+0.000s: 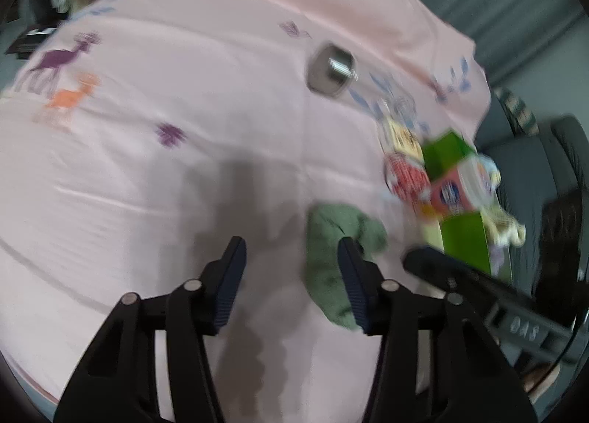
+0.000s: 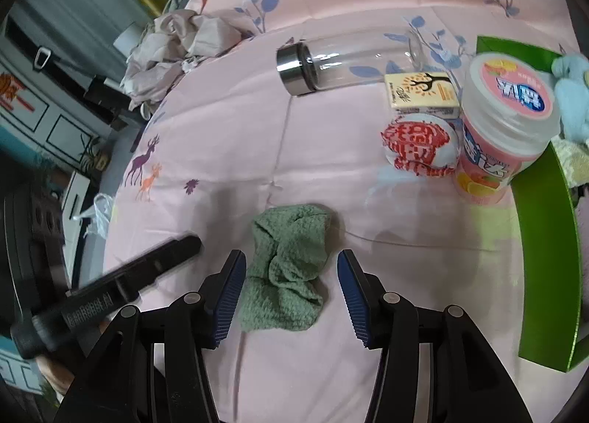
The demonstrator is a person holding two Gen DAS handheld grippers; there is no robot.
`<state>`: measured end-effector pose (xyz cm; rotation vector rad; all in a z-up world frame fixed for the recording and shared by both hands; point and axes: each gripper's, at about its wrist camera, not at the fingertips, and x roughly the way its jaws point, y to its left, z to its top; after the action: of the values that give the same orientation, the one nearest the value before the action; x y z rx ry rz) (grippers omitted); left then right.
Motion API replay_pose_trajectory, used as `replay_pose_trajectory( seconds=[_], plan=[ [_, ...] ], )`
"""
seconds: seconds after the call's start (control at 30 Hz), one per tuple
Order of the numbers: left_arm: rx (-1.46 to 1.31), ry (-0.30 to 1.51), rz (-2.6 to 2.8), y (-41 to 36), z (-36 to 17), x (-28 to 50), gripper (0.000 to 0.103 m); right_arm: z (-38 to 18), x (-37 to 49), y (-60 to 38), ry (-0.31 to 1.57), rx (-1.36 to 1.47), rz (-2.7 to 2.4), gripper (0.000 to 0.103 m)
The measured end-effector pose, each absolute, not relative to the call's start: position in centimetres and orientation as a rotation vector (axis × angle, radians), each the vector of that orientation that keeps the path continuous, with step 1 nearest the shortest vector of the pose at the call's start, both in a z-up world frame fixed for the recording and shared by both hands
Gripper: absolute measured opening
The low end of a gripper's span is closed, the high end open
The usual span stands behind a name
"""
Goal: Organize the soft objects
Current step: 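Grasp the green cloth with the right gripper, then carry the green cloth over the green box with the right gripper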
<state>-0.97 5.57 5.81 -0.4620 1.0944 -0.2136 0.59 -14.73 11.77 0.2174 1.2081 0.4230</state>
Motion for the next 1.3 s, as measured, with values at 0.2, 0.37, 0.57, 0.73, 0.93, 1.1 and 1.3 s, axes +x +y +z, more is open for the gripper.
replay_pose_trajectory(
  seconds=[0.2,0.37,0.57,0.73,0.93,1.1,1.3],
  plan=[
    [-0.445,1.152,-0.299,2.7,4.0,-1.1,0.031,9.2,1.3,-15.1,1.278,0.308,0.424,0.052],
    [-0.385,1.178,-0.332,0.8,2.9,-1.0,0.021,7.4,1.6,-14.3,1.332,0.335,0.435,0.052],
    [-0.366,1.183,-0.340,0.5,2.0,-0.5,0.012,5.9,1.7,-13.6,1.372,0.365,0.474,0.036],
    [-0.322,1.131,-0.355,-0.1,2.7,-0.9,0.006,5.9,1.8,-14.1,1.370,0.425,0.490,0.031],
    [-0.261,0.971,-0.381,-1.7,7.2,-1.4,0.006,10.9,1.0,-14.9,1.194,0.355,0.498,0.031],
    [-0.167,0.808,-0.454,-5.6,12.0,-1.6,0.006,17.1,-0.5,-17.7,0.959,0.250,0.451,0.031],
    [-0.081,0.712,-0.588,-12.6,15.2,-1.0,0.006,20.7,-1.3,-24.6,0.807,0.282,0.345,0.031]
  ],
)
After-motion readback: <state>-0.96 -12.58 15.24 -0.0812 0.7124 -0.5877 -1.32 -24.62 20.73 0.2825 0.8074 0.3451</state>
